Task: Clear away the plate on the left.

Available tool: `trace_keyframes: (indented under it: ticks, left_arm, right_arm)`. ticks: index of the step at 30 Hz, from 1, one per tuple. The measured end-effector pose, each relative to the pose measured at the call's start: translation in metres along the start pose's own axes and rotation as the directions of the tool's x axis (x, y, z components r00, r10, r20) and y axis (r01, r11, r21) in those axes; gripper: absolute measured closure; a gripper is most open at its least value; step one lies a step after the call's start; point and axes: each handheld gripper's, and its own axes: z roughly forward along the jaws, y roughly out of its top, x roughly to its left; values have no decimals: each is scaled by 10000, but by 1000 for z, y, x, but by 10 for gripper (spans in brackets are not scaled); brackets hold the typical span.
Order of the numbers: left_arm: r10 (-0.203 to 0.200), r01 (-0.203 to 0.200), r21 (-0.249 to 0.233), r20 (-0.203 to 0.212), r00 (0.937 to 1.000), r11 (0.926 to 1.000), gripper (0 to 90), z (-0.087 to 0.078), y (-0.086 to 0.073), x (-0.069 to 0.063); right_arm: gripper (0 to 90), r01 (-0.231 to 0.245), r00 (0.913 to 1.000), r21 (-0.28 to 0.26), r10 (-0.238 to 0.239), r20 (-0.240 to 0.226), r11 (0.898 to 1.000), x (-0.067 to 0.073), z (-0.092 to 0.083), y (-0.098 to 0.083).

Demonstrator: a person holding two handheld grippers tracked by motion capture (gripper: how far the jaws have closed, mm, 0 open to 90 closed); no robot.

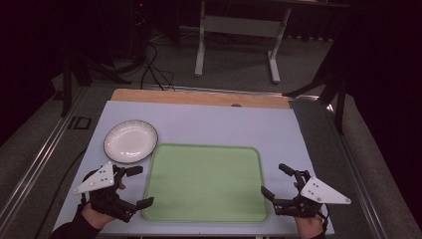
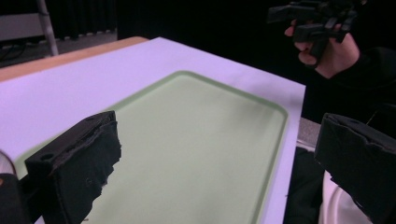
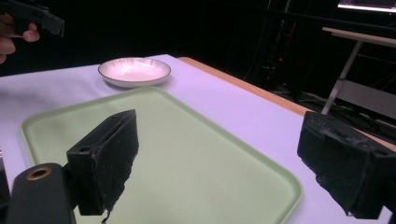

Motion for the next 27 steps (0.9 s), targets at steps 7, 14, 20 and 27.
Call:
trace_keyframes:
  ticks: [7, 14, 20, 27]
  left_arm:
    - [376, -376, 4, 364, 9986, 9993, 2, -4, 22, -8]
    - [937, -938, 52, 88, 9956, 9956, 2, -13, 51, -9]
    - [1142, -1145, -74, -390, 9927, 9934, 3, -24, 67, 3]
    - [1083, -1094, -76, -890, 9901, 9940, 5, -32, 77, 21]
  right_arm:
    - [120, -29, 10000, -86, 28, -44, 10000, 0, -2, 1]
    - [120, 17, 9999, -68, -18, -158, 10000, 1, 0, 1]
    - [120, -32, 9998, -65, 31, -190, 10000, 1, 0, 2]
    - [121, -18, 9998, -97, 16, -190, 10000, 2, 1, 2]
